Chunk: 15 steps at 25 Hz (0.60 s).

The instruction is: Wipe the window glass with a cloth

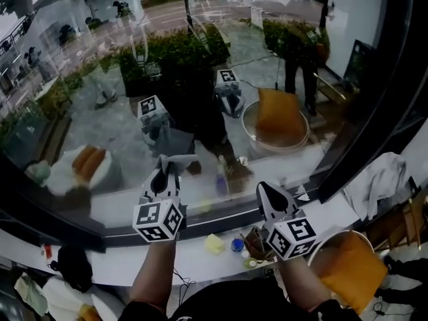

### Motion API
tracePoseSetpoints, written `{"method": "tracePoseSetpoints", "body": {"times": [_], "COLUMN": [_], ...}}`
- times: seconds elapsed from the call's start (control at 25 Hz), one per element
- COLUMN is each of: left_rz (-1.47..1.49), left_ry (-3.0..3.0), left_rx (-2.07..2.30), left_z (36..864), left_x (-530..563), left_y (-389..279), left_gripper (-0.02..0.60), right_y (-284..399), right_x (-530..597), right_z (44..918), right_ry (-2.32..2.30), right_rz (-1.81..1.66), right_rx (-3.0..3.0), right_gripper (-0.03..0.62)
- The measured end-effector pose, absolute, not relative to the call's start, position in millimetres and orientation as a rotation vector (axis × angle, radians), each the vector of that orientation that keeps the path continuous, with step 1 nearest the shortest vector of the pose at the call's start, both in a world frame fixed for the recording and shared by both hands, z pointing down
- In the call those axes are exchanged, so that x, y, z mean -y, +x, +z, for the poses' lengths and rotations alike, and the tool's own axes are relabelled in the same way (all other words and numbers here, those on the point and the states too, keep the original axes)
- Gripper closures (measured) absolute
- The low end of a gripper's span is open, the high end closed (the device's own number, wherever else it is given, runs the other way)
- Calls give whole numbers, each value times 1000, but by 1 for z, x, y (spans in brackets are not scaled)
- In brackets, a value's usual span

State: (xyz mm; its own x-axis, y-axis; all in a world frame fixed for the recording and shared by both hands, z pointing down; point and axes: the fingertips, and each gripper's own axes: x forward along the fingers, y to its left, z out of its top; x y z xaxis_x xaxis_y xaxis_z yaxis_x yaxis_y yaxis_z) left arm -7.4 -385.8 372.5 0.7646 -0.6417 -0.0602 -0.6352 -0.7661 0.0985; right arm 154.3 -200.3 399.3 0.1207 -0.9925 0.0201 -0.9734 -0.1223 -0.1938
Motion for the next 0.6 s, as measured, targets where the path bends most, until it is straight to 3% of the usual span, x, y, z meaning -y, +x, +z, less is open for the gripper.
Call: {"method": "tracePoseSetpoints", "body": {"times": [0.24, 0.6], "left_rz": [-130, -125], "left_ry": [2907, 2954], "left_rx": [978, 872], "left_z": [368, 368], "left_x": [370, 327], "left_y": [18, 114], "left_gripper": [563, 563], "right_y": [166, 245], "right_x": [190, 151], "right_z": [393, 397], "right_ry": [-2258, -2292], "right_rz": [-218, -215], "right_rx": [-1958, -1904], "right_gripper": [566, 566]}}
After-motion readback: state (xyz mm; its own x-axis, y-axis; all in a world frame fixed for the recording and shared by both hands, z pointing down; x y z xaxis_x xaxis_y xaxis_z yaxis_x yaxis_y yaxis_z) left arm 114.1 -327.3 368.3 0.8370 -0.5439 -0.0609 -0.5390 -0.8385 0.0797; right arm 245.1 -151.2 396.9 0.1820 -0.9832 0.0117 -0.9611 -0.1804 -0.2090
